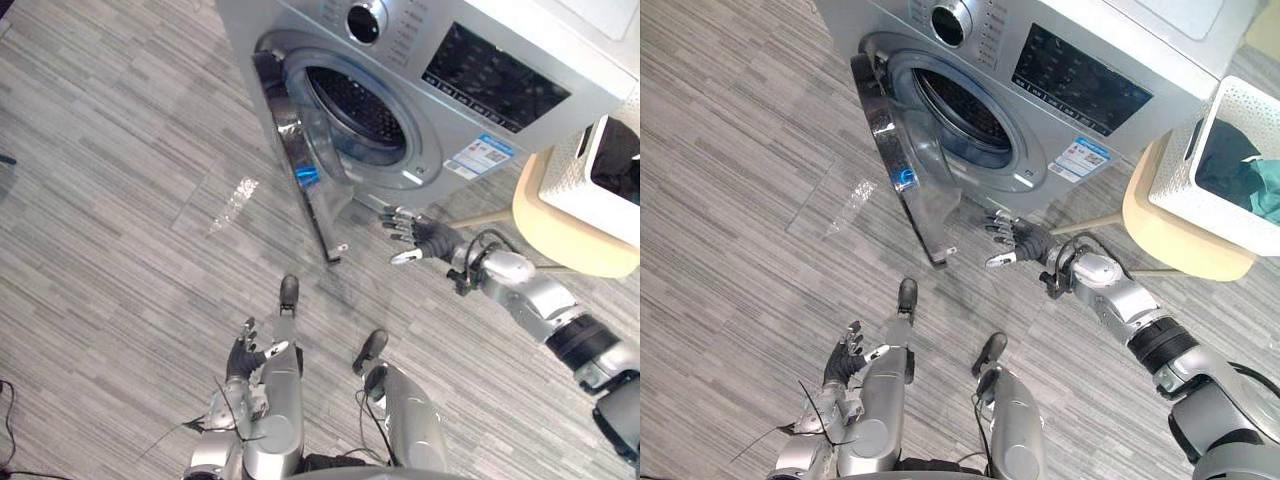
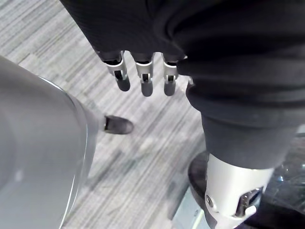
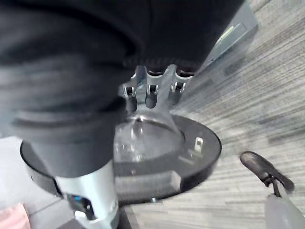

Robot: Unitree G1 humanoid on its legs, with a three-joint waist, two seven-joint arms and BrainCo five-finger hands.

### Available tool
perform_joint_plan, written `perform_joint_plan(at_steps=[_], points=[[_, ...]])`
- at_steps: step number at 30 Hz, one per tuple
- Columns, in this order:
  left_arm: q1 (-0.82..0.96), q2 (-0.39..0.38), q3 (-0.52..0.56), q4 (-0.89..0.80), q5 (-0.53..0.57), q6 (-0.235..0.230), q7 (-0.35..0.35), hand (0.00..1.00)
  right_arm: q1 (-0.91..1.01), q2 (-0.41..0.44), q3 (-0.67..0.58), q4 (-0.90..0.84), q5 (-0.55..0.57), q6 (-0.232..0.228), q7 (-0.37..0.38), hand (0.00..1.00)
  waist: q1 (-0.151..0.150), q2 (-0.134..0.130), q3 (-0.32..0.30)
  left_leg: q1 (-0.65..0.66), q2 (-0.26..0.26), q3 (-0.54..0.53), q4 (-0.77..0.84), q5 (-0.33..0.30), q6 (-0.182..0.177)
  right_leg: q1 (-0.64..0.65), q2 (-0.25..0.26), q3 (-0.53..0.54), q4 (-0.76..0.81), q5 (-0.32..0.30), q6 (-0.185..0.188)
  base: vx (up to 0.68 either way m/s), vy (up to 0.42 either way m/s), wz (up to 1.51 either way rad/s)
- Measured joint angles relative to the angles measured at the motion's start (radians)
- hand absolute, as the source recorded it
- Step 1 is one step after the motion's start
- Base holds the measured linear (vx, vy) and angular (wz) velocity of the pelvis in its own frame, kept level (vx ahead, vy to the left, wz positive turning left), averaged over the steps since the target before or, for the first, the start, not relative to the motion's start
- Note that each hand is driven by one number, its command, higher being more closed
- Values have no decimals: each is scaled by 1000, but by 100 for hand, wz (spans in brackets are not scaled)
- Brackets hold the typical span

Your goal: Pick up the laundry basket with both hands and put the clothes into the washing machine.

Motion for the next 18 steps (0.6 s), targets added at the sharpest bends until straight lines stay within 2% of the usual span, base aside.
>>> perform_joint_plan(at_steps=[2,6,9,11,13,15,18], points=[[-2,18,-42,-56,25,7,-4,0,5,39,-37,30,-4,-8,-14,0,-1,0,0,1,-1,1,3,0,0,2,-1,0,-1,0,0,39,-43,2],[-57,101,-213,-259,198,34,-74,0,49,122,-86,112,-73,-14,-33,0,-5,-3,-2,26,1,16,1,-1,-1,21,-2,9,-7,0,0,35,-34,-6],[-138,179,-329,-458,364,46,-151,0,144,201,-137,205,-194,-14,-31,0,-13,-7,-15,49,-4,39,-2,-4,-3,30,-7,31,-10,0,1,38,-15,-16],[-161,266,-355,-644,498,45,-223,0,236,304,-205,299,-306,-1,-22,0,-40,-10,-53,54,-10,40,-3,-9,-3,35,-11,30,-14,-3,6,71,-18,-4],[-164,325,-342,-771,563,42,-263,0,323,371,-233,371,-394,4,-5,0,-64,-8,-79,74,-15,49,-3,-20,-5,55,-14,35,-24,-4,7,93,-22,-10],[-162,345,-319,-849,575,36,-278,0,412,432,-280,440,-471,16,0,0,-66,-8,-112,96,-18,69,0,-34,-3,70,-13,48,-31,-6,11,110,-33,-20],[-143,307,-310,-863,420,19,-300,0,483,499,-324,532,-545,37,16,0,-90,-10,-147,106,-16,87,19,-54,-5,82,-11,69,-44,-4,15,57,-20,-17]])
